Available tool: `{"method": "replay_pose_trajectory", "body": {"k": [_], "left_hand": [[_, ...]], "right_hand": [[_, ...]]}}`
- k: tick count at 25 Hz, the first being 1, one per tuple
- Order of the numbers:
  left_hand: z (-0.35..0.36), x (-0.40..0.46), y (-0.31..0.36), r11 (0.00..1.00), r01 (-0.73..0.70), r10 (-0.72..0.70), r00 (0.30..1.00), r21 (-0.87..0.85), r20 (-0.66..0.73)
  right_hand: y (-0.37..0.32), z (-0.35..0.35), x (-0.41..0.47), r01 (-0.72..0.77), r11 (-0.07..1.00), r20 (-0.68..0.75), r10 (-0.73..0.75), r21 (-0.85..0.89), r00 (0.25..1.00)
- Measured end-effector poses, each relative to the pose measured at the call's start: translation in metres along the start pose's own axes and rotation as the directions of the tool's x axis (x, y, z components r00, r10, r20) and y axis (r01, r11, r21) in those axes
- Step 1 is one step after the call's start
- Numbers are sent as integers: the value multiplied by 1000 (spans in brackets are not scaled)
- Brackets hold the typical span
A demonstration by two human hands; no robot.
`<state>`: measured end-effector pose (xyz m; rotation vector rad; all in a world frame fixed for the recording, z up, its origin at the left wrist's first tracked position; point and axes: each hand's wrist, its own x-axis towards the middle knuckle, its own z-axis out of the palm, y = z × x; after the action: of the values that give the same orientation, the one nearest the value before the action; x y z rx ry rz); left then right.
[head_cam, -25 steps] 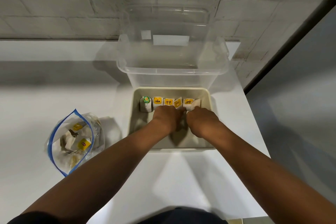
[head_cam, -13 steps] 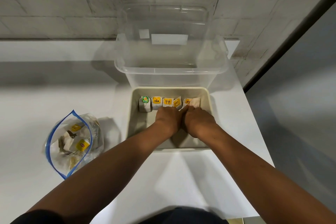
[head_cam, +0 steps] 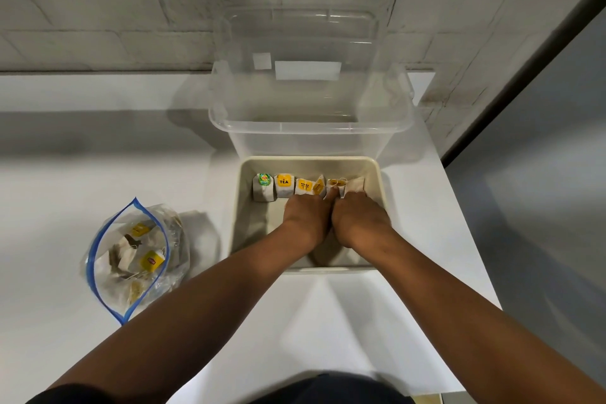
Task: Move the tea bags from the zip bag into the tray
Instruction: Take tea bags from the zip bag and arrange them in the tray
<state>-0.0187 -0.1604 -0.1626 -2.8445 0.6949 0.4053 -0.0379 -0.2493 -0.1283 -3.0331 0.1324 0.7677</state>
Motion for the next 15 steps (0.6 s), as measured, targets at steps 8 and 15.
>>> {"method": "replay_pose_trajectory", "body": {"k": [8, 15], "left_hand": [[-15, -16, -5, 999, -36, 35, 999, 29, 31], [-7, -18, -30, 997, 81, -81, 996, -1, 24]], "right_hand": [[4, 3, 2, 26, 1000, 49, -25, -13, 998], [-7, 4, 2, 156, 987, -93, -153, 33, 984]]}}
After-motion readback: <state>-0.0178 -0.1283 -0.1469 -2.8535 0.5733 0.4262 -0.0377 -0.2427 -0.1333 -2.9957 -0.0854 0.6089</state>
